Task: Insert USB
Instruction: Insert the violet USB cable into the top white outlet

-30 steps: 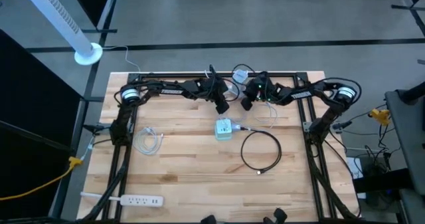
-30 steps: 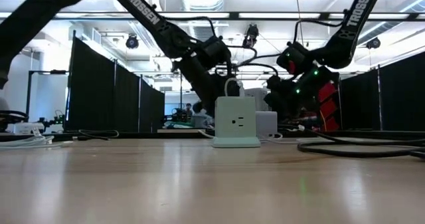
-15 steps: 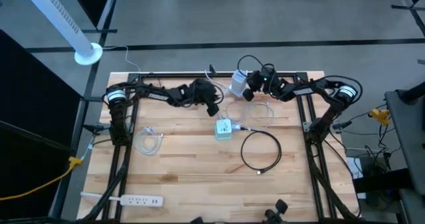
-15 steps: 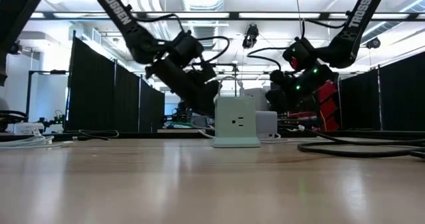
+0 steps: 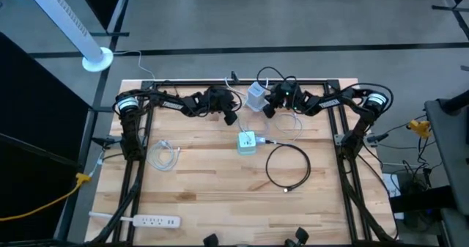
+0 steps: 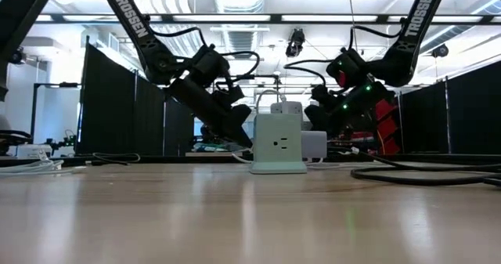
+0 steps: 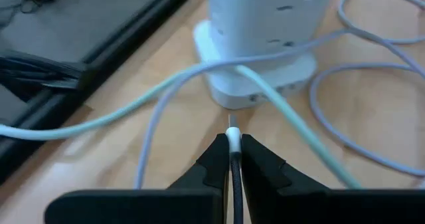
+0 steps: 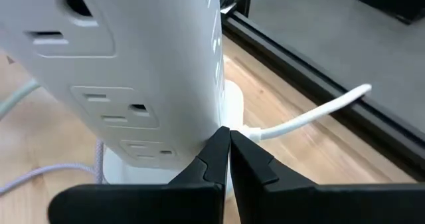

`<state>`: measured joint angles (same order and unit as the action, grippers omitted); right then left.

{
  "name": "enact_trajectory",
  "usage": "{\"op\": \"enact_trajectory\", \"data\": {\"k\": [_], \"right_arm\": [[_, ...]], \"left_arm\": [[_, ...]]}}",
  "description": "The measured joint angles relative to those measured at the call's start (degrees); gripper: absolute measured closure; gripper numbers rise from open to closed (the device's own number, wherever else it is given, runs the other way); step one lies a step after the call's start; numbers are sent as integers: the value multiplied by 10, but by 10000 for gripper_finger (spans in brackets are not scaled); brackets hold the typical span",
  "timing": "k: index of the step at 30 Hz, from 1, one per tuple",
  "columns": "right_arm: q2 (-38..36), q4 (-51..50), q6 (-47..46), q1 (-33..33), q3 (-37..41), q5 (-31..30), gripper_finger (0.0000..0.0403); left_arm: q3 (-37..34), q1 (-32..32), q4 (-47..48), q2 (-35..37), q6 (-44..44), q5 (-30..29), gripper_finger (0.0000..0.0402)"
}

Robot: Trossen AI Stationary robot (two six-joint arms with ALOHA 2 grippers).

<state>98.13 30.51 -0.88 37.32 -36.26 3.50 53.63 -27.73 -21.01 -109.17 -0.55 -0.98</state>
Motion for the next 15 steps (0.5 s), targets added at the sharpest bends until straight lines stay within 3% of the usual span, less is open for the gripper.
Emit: {"op": "enact_trajectory", "data": {"k": [15], "right_arm": [[4, 12, -67, -62, -16, -46, 403]], "left_arm": [[-9, -2, -21, -19, -32, 20, 387]]}}
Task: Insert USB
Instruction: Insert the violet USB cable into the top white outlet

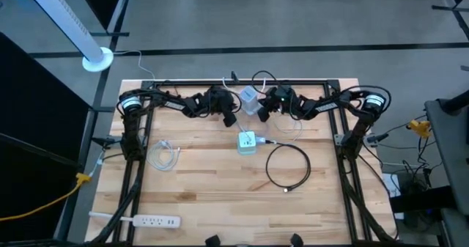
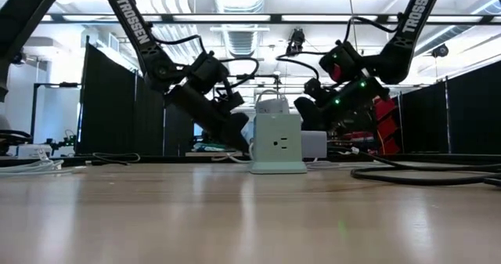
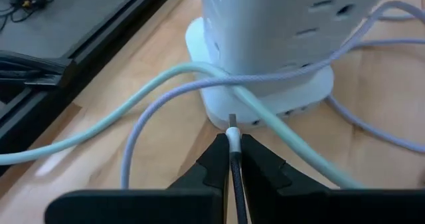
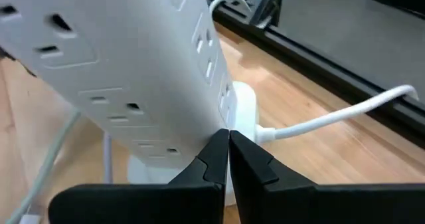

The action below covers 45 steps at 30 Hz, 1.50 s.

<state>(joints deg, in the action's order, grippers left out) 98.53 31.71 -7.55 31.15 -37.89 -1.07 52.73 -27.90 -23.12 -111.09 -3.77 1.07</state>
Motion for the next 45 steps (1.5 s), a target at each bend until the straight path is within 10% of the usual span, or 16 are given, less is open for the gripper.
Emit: {"op": "enact_trajectory", "data": {"k": [45], "right_arm": [[61, -80, -80, -6, -59, -79, 403]], "left_arm": [[-84, 29, -322, -109, 12, -50, 387]]}}
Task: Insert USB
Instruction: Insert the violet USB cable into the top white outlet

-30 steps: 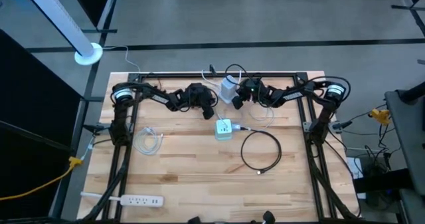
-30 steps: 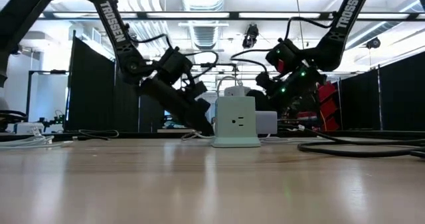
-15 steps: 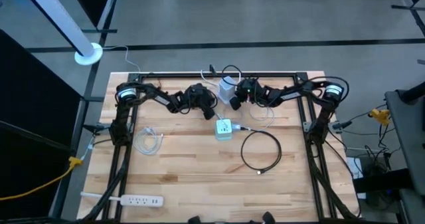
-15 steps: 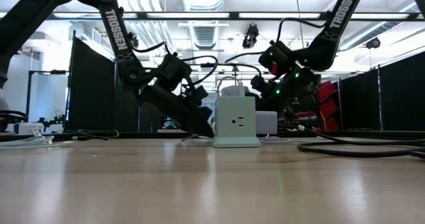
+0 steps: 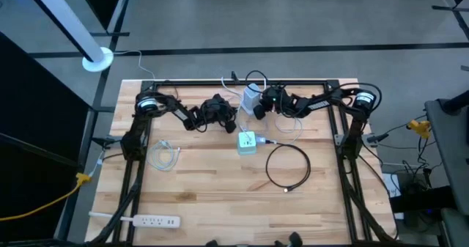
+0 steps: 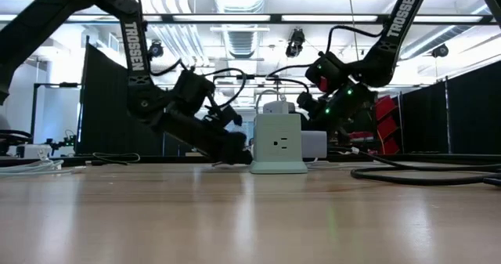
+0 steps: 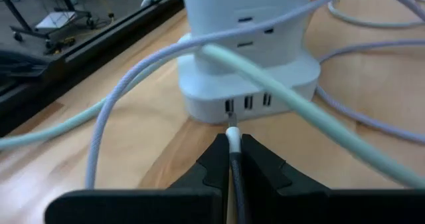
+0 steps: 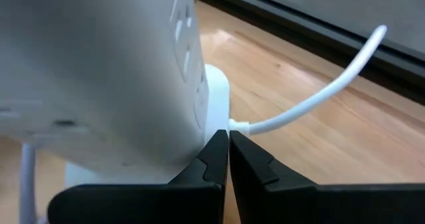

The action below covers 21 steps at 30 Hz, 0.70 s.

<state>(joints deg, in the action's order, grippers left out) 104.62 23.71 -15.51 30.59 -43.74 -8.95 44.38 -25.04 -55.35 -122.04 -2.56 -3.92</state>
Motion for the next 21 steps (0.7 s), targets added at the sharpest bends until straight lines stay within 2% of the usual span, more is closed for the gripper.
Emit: {"op": "enact_trajectory", "data": {"k": [21], "right_arm": [[3, 3, 12, 0, -1, 2, 403]], "left_arm": [[12, 8, -31, -14, -11, 18, 387]]}}
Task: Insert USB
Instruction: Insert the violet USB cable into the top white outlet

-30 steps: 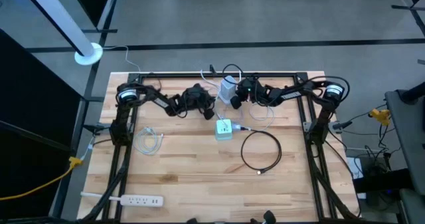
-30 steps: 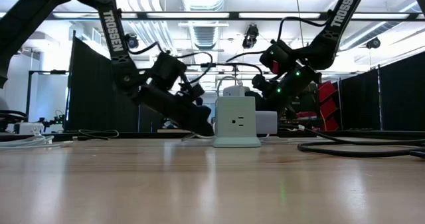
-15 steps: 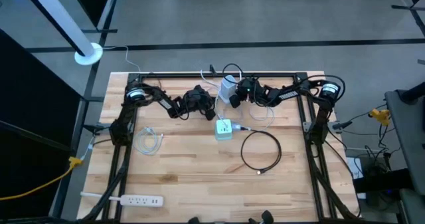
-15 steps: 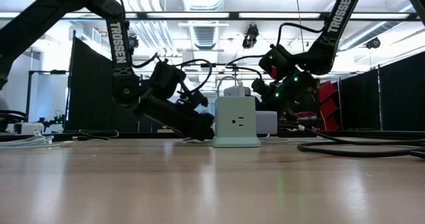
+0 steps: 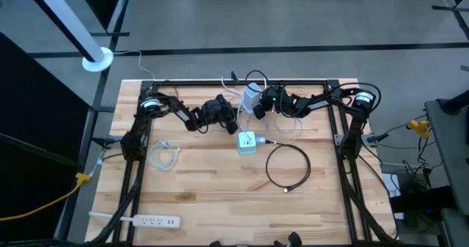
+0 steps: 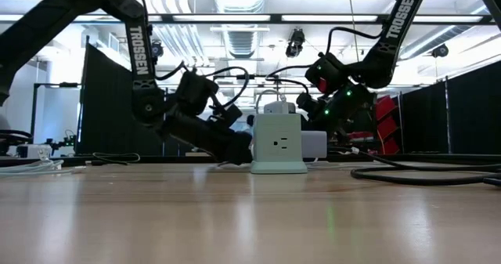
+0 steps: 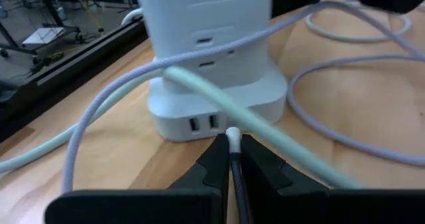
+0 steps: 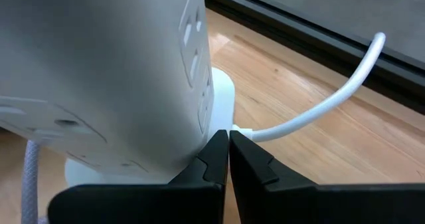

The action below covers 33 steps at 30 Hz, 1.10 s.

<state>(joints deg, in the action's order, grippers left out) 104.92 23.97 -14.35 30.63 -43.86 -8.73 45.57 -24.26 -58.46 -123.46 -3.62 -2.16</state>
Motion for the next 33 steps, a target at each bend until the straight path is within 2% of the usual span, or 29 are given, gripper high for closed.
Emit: {"op": "enact_trajectory", "data": {"k": [18, 23, 33], "right_arm": [[0, -7, 5, 0, -1, 1, 403], [0, -8, 8, 0, -1, 1, 403], [0, -9, 14, -7, -1, -4, 403]], "left_arm": [[-1, 0, 5, 2, -1, -15, 387], [-4, -1, 10, 9, 10, -41, 387], [-4, -1, 8, 10, 8, -30, 387]]}}
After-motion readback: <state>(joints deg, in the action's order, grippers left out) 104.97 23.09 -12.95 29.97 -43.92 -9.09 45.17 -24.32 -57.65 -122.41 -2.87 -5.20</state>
